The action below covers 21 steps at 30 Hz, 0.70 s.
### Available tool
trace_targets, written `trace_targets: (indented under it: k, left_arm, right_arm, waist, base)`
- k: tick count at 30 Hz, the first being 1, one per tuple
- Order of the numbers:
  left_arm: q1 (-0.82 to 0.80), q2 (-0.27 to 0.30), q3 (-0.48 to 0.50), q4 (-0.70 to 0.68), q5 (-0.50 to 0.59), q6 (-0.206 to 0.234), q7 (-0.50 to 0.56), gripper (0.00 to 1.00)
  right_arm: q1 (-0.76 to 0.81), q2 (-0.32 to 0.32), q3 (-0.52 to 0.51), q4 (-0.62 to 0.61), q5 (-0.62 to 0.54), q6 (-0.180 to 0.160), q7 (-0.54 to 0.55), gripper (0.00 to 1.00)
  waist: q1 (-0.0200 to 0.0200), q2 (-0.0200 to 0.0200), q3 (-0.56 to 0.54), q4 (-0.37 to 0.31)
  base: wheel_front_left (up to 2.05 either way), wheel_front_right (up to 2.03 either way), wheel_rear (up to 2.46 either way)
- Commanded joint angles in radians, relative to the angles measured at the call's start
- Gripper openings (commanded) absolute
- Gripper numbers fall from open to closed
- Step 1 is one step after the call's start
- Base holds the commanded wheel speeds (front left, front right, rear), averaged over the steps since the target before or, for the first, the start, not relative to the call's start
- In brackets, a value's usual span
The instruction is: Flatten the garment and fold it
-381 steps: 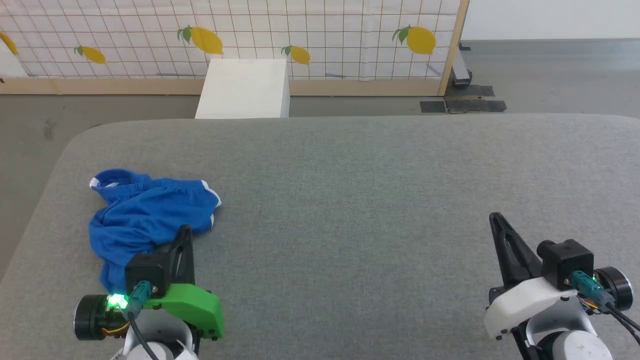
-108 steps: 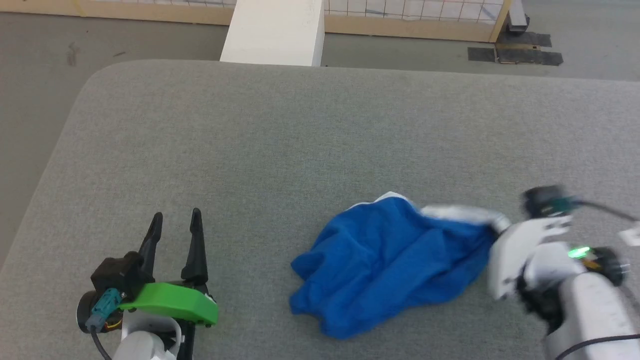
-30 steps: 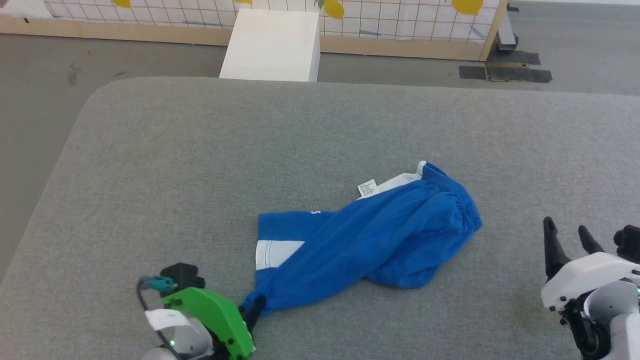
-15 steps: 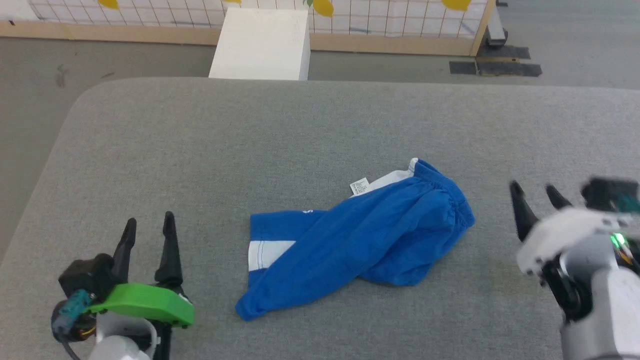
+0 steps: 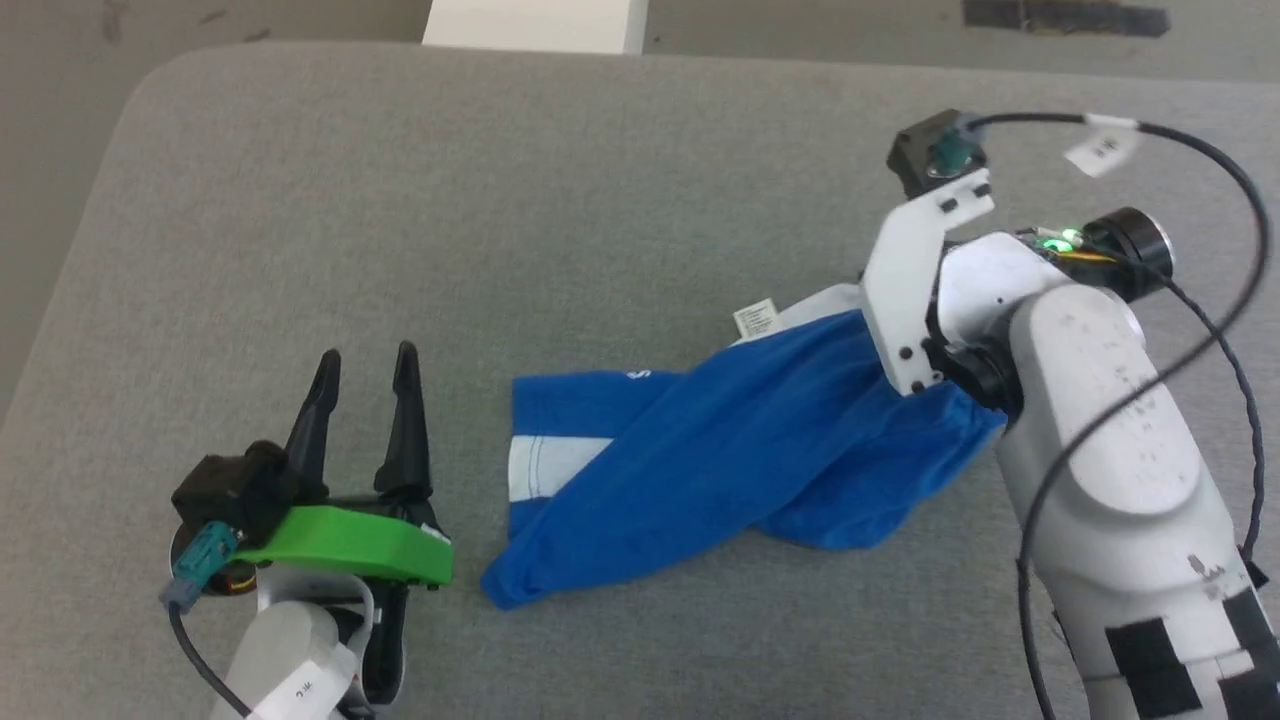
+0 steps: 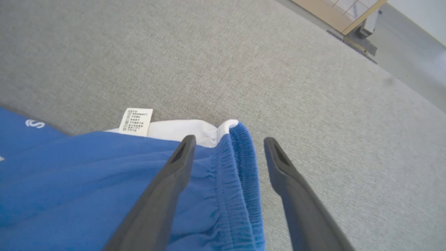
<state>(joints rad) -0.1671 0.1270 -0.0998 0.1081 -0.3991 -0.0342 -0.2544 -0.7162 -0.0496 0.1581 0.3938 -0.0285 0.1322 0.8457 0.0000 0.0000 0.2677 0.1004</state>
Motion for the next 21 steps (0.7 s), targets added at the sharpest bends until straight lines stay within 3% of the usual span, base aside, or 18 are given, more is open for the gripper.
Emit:
trace_targets:
  k: [1,9,10,11,12,16,21]
  left_arm:
    - [-0.018,-0.006,0.009,-0.002,0.013,-0.011,-0.007,1.00]
    - [-0.038,-0.031,0.009,0.031,0.030,-0.050,-0.007,1.00]
    - [-0.040,-0.034,0.007,0.038,0.029,-0.054,-0.007,1.00]
    - [-0.040,-0.037,0.007,0.044,0.030,-0.056,-0.007,1.00]
    - [-0.041,-0.039,0.006,0.048,0.030,-0.057,-0.007,1.00]
    - [-0.037,-0.046,0.004,0.067,0.035,-0.063,-0.007,1.00]
    - [-0.016,-0.050,-0.002,0.092,0.036,-0.068,-0.007,1.00]
  right_arm:
    - [-0.027,-0.001,0.007,0.036,-0.026,-0.002,0.027,1.00]
    - [-0.079,-0.001,0.018,0.164,-0.038,-0.002,0.086,1.00]
    - [-0.079,-0.001,0.015,0.174,-0.033,-0.002,0.090,0.45]
    - [-0.081,-0.001,0.014,0.176,-0.030,-0.002,0.087,0.14]
    - [-0.083,-0.001,0.010,0.175,-0.028,-0.002,0.080,0.00]
    - [-0.079,-0.001,-0.032,0.143,-0.014,-0.002,0.020,0.00]
    - [0.010,-0.001,-0.121,0.014,0.032,-0.002,-0.123,0.00]
  waist:
    - [0.0000,0.0000,0.062,0.058]
    - [0.0000,0.0000,0.082,0.088]
    - [0.0000,0.0000,0.079,0.088]
    - [0.0000,0.0000,0.077,0.088]
    - [0.0000,0.0000,0.074,0.086]
    - [0.0000,0.0000,0.042,0.073]
    - [0.0000,0.0000,-0.022,0.046]
  base:
    - [0.00,0.00,0.00]
    - [0.00,0.00,0.00]
    - [0.00,0.00,0.00]
    - [0.00,0.00,0.00]
    - [0.00,0.00,0.00]
    - [0.00,0.00,0.00]
    - [0.00,0.00,0.00]
